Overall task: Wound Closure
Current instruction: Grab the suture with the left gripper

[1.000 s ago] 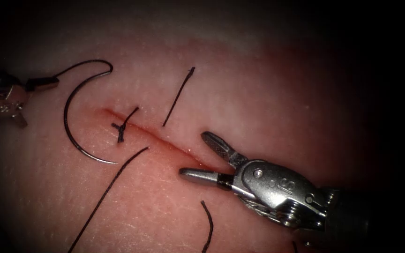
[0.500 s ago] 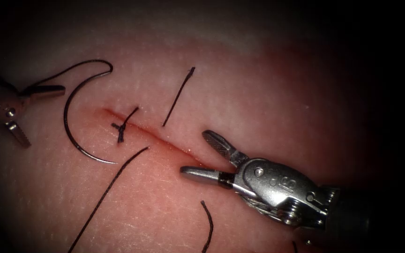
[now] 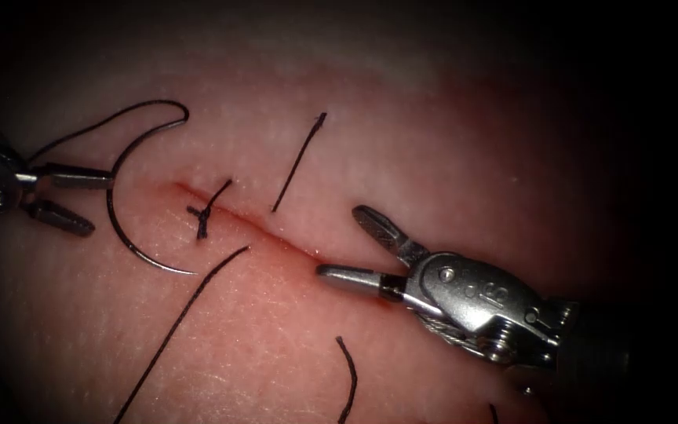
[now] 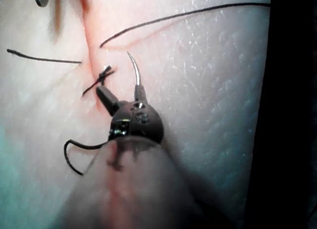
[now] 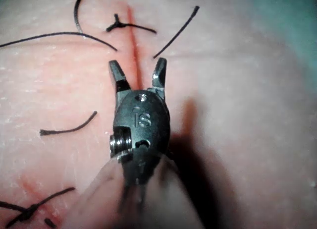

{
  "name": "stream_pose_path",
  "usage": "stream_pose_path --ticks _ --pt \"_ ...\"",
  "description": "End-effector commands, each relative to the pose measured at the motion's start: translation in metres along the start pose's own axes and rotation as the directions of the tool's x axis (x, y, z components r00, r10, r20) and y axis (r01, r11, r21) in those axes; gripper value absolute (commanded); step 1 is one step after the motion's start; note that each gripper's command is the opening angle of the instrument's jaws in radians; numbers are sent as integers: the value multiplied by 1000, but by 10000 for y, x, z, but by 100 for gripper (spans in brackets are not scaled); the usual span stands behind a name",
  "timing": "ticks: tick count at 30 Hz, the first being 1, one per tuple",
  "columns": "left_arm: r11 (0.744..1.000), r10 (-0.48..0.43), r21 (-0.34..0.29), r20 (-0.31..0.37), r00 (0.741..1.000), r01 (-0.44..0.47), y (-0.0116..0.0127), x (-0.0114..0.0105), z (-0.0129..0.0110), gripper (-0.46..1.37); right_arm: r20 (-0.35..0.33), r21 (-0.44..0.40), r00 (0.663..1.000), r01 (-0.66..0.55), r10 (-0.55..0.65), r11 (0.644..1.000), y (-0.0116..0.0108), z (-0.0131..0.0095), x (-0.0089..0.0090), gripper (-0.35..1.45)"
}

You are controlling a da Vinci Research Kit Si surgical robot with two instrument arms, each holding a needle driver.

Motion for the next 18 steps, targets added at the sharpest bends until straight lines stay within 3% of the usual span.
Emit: stream_pose_path --ticks 1,2,12,17,18 --pt "1000 8 3 -17 1000 -8 1 1 0 63 -1 3 1000 6 -6 1000 0 0 0 97" --pt "1000 7 9 -41 999 -7 4 6 1 70 -1 4 1000 6 -6 1000 1 0 0 95" --pt "1000 28 9 -167 986 -26 21 41 9 74 -2 8 1000 6 -6 1000 4 2 -1 90" --pt "997 -79 -35 -213 974 73 35 51 17 57 -2 8 1000 6 -6 1000 3 1 -1 91" --pt "993 -114 -47 -214 970 107 37 52 18 44 -2 8 1000 6 -6 1000 3 1 -1 90"
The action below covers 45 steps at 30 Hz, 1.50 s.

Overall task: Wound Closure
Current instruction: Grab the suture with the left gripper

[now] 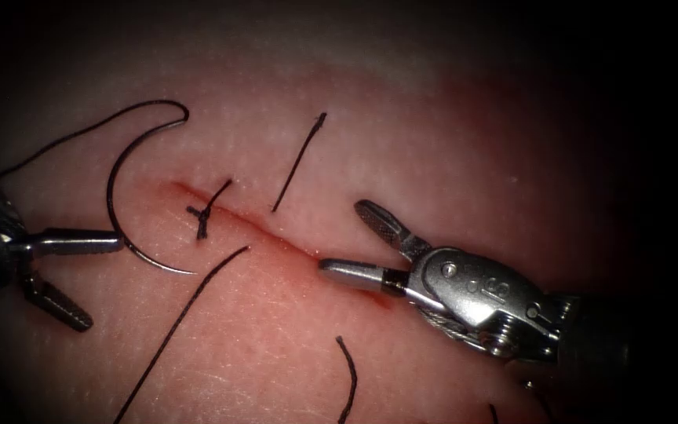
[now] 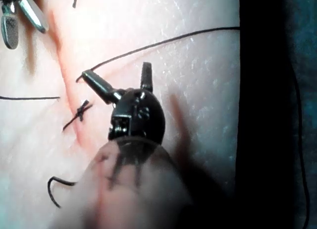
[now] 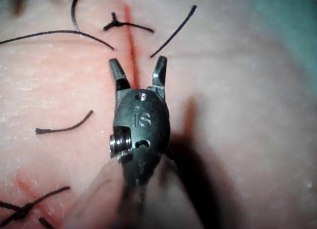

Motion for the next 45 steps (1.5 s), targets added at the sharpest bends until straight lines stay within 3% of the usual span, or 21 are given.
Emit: stream_pose_path --ticks 1,4,8,11,16,19,20,23,25,28,36,45 --pt "999 -41 -2 6 999 41 3 -1 0 35 0 0 1000 0 0 1000 0 0 0 91" --pt "994 -109 -6 10 994 109 4 0 1 22 0 1 1000 0 0 1000 -1 -1 0 91" --pt "964 -264 -13 17 964 264 6 3 0 16 -1 1 1000 0 0 1000 -1 -1 0 91" --pt "914 -404 -24 24 914 404 10 6 -1 16 -1 2 1000 1 -1 1000 -2 -1 -1 91" --pt "795 -602 -65 44 798 603 21 13 -3 35 -1 2 1000 1 -1 1000 -2 -2 -1 91" --pt "726 -680 -86 52 731 682 27 15 -2 44 -1 3 1000 1 -1 1000 -2 -2 -1 92" --pt "716 -691 -90 53 721 693 27 15 -2 47 -1 3 1000 1 -1 1000 -2 -2 -1 92" --pt "636 -763 -105 68 643 765 30 16 -1 74 -2 4 1000 1 -1 1000 -3 -3 -1 90" --pt "605 -787 -103 75 613 789 32 15 0 82 -2 4 1000 2 -2 1000 -3 -3 -2 91" --pt "580 -805 -99 80 588 808 36 13 4 93 -2 4 1000 2 -2 1000 -3 -3 -2 91" --pt "558 -815 -85 130 564 826 56 0 21 107 -3 6 1000 2 -2 1000 -6 -5 -2 89" --pt "538 -829 -71 137 542 840 76 -13 33 100 -4 7 1000 3 -3 1000 -7 -6 -2 89"
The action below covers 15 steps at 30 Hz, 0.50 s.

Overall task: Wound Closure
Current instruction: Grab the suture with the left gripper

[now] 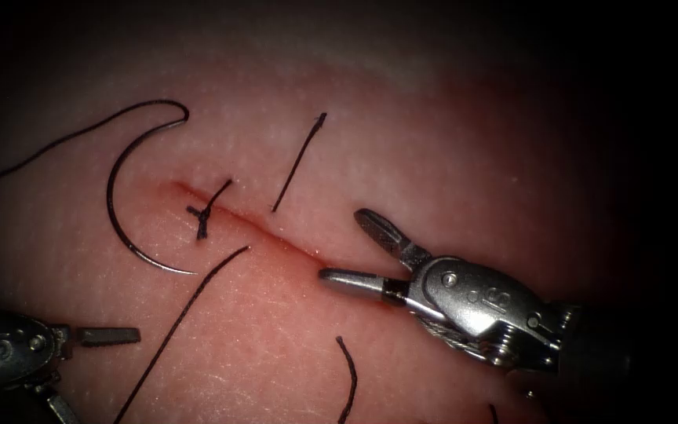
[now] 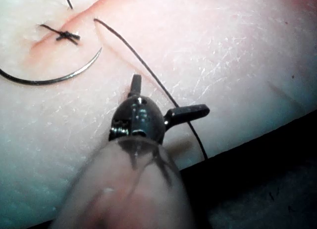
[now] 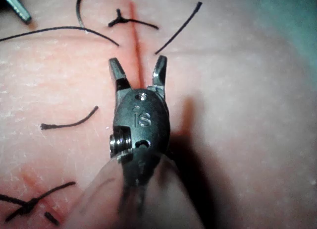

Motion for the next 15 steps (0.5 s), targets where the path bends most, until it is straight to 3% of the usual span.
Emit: stream_pose_path --ticks 1,9,13,15 --pt "1000 1 3 0 1000 -1 0 -1 3 99 0 0 1000 0 0 1000 0 0 0 88" --pt "1000 5 6 8 1000 -5 7 -17 29 86 -1 1 1000 1 -1 1000 -3 -1 -1 89" --pt "1000 -1 4 46 999 1 3 -28 38 98 -2 3 1000 1 -1 1000 -5 -3 -1 89" --pt "1000 -8 6 59 998 8 -1 -32 40 86 -2 4 1000 1 -1 1000 -6 -3 0 86"
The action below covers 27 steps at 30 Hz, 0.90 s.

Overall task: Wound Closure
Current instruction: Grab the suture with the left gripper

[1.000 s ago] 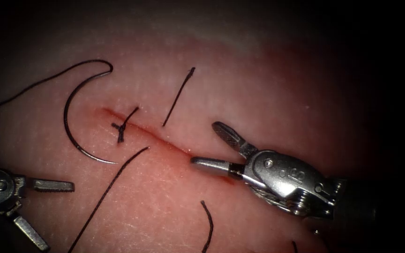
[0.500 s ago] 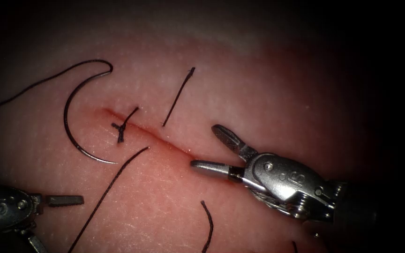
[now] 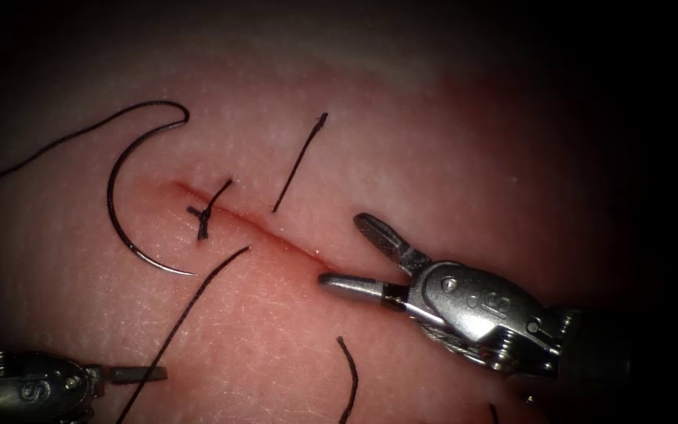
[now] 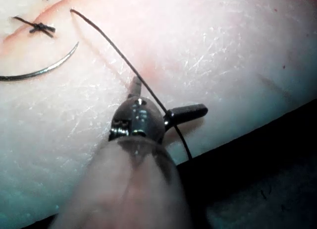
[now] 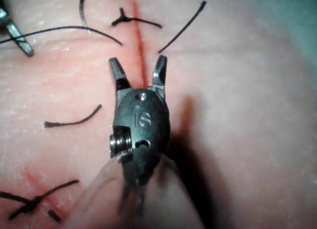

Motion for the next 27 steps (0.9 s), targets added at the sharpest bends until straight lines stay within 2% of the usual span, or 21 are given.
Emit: stream_pose_path --ticks 1,4,6,15,27 --pt "1000 -10 1 10 1000 10 -2 -1 1 70 0 0 1000 0 0 1000 -1 0 1 85" --pt "999 -42 -3 12 999 42 -5 -2 2 24 0 0 1000 0 0 1000 0 0 1 85" --pt "998 -59 -10 16 998 60 -7 3 -1 -35 0 0 1000 0 0 1000 0 0 1 85" --pt "996 -73 -49 -14 997 73 -14 30 -22 -35 0 -1 1000 0 0 1000 0 0 1 84" --pt "995 -75 -61 -24 997 74 -16 37 -17 -35 0 -2 1000 -1 1 1000 0 2 1 85"
